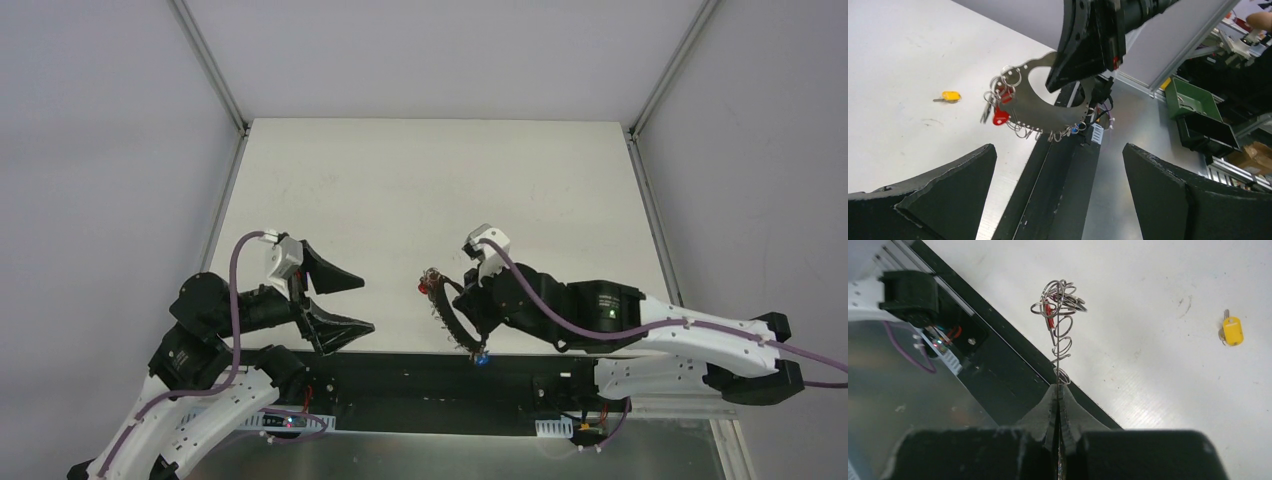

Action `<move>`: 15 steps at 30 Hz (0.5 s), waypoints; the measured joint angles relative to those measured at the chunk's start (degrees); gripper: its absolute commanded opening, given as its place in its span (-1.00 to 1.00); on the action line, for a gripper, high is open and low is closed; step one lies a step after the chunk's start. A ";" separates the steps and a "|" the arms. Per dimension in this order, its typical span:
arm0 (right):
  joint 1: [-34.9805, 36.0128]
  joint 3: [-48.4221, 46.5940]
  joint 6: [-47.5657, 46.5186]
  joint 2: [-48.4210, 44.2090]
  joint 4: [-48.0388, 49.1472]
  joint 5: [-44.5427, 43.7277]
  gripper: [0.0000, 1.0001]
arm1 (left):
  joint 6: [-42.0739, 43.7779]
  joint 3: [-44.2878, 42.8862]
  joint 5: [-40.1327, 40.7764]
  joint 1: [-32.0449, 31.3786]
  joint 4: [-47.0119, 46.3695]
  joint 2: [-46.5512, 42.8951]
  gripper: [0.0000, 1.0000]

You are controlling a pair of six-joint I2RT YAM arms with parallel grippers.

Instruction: Put the keys on the keyring

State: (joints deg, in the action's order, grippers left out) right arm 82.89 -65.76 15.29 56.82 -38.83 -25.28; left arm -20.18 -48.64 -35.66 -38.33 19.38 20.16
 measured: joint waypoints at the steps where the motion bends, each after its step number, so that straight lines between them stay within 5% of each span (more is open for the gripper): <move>1: -0.57 -1.16 0.33 -0.20 0.04 0.39 -1.00 | -0.07 0.33 -0.50 0.00 -0.98 0.00 0.98; 15: -4.70 -18.67 5.77 7.52 -0.42 -0.09 -1.00 | -3.34 9.66 -7.23 0.00 -16.22 -1.81 0.98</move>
State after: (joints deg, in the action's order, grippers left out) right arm 78.19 -84.42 21.06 64.34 -39.24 -25.36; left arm -23.53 -38.98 -42.89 -38.33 3.16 18.35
